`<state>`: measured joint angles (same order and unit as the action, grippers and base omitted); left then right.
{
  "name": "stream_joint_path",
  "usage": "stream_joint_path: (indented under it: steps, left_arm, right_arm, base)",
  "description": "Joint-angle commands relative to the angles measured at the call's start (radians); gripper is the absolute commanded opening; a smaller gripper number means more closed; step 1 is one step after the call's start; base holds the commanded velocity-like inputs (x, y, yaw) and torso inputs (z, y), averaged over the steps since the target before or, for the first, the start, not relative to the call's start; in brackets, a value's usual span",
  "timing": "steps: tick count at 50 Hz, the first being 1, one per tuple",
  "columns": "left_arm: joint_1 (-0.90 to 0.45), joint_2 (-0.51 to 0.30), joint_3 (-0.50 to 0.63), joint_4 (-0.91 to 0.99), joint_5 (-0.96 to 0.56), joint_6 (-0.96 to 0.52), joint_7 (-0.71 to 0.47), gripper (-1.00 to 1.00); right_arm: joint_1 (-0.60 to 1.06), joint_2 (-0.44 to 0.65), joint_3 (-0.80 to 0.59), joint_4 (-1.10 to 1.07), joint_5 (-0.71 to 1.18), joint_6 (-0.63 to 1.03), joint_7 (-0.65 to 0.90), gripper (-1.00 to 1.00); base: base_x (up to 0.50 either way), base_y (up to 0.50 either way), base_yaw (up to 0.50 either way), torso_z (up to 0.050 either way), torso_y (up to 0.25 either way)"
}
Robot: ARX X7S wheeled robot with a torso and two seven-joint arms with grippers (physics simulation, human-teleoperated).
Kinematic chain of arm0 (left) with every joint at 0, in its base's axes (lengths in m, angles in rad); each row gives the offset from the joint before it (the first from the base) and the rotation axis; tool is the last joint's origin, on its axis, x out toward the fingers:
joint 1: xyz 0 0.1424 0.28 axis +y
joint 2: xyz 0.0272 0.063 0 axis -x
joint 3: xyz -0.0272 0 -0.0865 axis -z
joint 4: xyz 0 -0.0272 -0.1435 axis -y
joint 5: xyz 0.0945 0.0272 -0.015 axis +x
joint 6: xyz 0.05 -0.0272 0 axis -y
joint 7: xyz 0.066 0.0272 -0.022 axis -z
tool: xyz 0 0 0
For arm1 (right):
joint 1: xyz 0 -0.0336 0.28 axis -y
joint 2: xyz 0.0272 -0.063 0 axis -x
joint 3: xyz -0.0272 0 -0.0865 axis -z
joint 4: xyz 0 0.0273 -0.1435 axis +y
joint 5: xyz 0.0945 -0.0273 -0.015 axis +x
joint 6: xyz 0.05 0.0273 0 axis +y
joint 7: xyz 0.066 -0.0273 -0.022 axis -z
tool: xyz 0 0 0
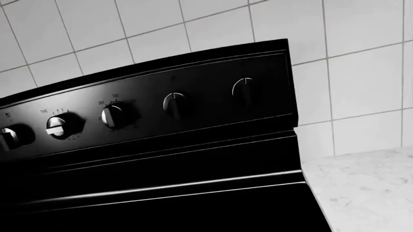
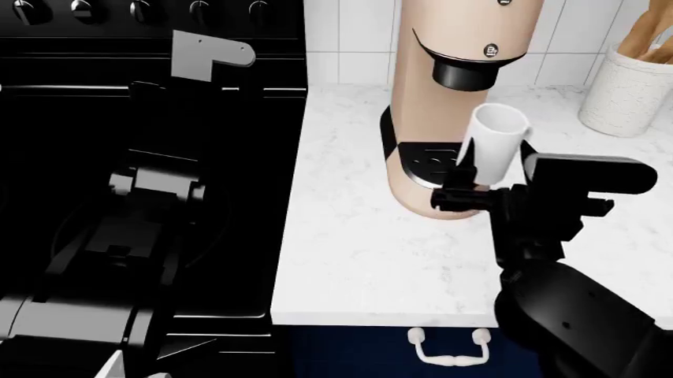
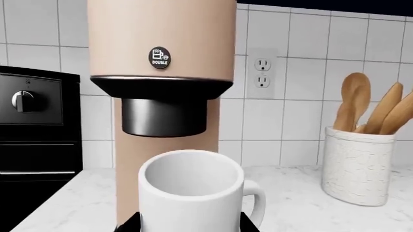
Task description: Pick the mug from the cabinet, place it under the coffee machine dispenser, and press the start button.
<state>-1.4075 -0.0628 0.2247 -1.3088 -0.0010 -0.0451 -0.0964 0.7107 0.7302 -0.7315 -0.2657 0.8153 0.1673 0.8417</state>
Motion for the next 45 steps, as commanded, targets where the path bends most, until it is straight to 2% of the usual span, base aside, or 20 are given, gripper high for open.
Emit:
stream_joint_path:
  steps: [1, 45]
  left_arm:
    - [0.001, 0.0, 0.001, 0.0, 0.0, 0.003, 0.0, 1.0]
    - [0.0, 0.0, 0.001, 0.0, -0.001, 0.006, 0.003, 1.0]
  right_arm:
    - [0.029, -0.034, 0.003, 0.049, -0.026, 0.003, -0.033, -1.0]
    - [0.115, -0.148, -0.016, 0.241, -0.054, 0.009, -0.11, -1.0]
  base:
    - [0.0, 0.0, 0.0, 0.0, 0.0]
    - [0.0, 0.0, 0.0, 0.0, 0.0]
